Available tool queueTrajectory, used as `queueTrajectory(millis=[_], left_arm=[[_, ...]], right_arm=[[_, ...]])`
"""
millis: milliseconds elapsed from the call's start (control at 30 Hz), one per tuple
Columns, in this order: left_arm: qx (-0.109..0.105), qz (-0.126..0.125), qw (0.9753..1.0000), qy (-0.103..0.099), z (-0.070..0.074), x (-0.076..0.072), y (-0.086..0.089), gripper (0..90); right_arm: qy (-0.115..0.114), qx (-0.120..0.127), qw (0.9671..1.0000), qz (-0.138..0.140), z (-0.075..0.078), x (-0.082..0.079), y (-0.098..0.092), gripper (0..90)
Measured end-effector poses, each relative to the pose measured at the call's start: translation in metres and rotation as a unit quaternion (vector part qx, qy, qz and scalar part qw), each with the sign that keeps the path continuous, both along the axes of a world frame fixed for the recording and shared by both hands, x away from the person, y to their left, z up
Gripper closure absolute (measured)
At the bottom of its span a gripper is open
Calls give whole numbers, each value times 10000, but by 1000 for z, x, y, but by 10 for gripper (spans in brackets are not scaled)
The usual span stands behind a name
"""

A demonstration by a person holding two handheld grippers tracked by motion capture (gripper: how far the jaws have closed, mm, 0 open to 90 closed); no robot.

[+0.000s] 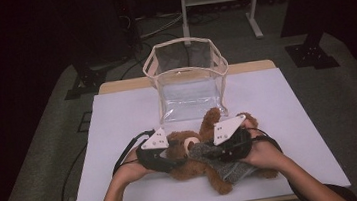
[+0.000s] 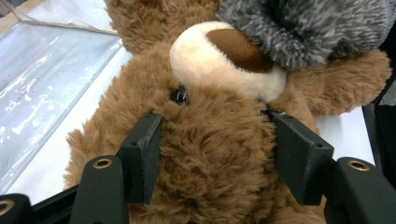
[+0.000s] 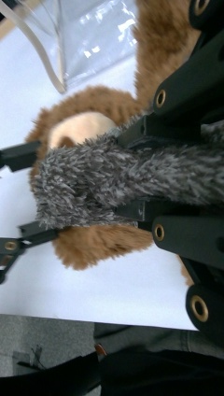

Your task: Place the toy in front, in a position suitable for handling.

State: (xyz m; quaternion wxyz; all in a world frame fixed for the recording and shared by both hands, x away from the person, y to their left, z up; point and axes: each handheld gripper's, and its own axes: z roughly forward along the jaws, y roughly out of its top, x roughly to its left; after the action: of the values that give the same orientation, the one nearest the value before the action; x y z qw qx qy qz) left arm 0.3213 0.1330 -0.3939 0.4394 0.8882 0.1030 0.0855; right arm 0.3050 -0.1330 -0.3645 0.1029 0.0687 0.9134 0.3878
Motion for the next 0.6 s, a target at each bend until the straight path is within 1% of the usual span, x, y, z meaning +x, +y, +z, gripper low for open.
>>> queueTrajectory(millis=[67, 133, 167, 233, 300, 333, 367, 400, 467, 533, 567, 600], left_arm=[[-5, -1, 10000, -14, 0, -1, 0, 376], [-12, 3, 10000, -7, 0, -1, -1, 375], [-15, -3, 10000, 3, 0, 0, 0, 375], [-3, -11, 10000, -5, 0, 0, 0, 374], [-9, -9, 10000, -4, 1, 0, 0, 370], [-13, -6, 10000, -9, 1, 0, 0, 368], [-16, -3, 10000, -12, 1, 0, 0, 364], [-18, -2, 10000, -10, 2, 0, 1, 357], [-61, -7, 10000, -34, 7, 0, 2, 347], [-137, -88, 9999, -42, 12, 0, 2, 342], [-240, -110, 9996, -22, 14, 0, 1, 342], [-298, -138, 9995, -40, 17, -1, 0, 344]], right_arm=[[15, -8, 10000, -4, 0, -3, -8, 697], [-3, 38, 9999, -107, 6, -4, -17, 696], [-72, 79, 9998, -159, 10, -3, -22, 696], [-137, 172, 9994, -258, 18, 1, -28, 696], [-121, 298, 9988, -357, 26, 8, -34, 696], [-124, 276, 9987, -411, 27, 12, -36, 696], [-124, 240, 9986, -460, 26, 16, -37, 696], [-61, 217, 9985, -498, 25, 19, -38, 696], [136, 213, 9984, -497, 16, 22, -39, 697], [310, 261, 9983, -412, 7, 20, -38, 697], [342, 287, 9982, -393, 5, 17, -38, 697], [370, 297, 9983, -339, 3, 14, -38, 697]])
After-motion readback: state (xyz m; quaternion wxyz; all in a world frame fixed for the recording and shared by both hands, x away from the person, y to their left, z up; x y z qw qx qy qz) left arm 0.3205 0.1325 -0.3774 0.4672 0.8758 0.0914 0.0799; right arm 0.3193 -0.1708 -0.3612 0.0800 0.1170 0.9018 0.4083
